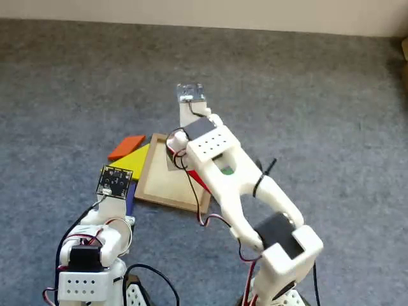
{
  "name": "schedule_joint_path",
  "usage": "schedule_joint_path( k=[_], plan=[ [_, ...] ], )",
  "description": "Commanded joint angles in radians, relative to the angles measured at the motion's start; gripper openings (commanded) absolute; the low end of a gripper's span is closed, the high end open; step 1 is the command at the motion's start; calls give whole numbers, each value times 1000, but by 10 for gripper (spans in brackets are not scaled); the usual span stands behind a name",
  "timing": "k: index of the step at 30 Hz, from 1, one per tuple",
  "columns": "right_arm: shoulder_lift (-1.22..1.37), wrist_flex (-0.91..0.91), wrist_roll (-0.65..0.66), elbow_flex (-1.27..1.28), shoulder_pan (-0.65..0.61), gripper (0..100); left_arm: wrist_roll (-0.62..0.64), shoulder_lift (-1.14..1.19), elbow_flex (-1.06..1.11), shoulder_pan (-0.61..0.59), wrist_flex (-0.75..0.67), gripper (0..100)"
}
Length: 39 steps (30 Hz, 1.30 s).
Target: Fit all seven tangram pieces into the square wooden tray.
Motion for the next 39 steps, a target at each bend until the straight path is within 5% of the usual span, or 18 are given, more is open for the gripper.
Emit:
schedule_joint_path(
  k=[1,10,15,35,39],
  plan=[
    [24,5,-110,-105,-8,184,6,-56,19,-12,3,6],
    [108,13,-127,-119,-7,187,6,-56,19,-16,3,6],
    [113,5,-324,-119,-8,188,6,-56,19,-16,3,6],
    [114,5,-281,-117,-10,190,6,-56,19,-16,3,6],
    [114,5,-295,-117,-30,265,6,-56,19,-16,3,6]
  ],
)
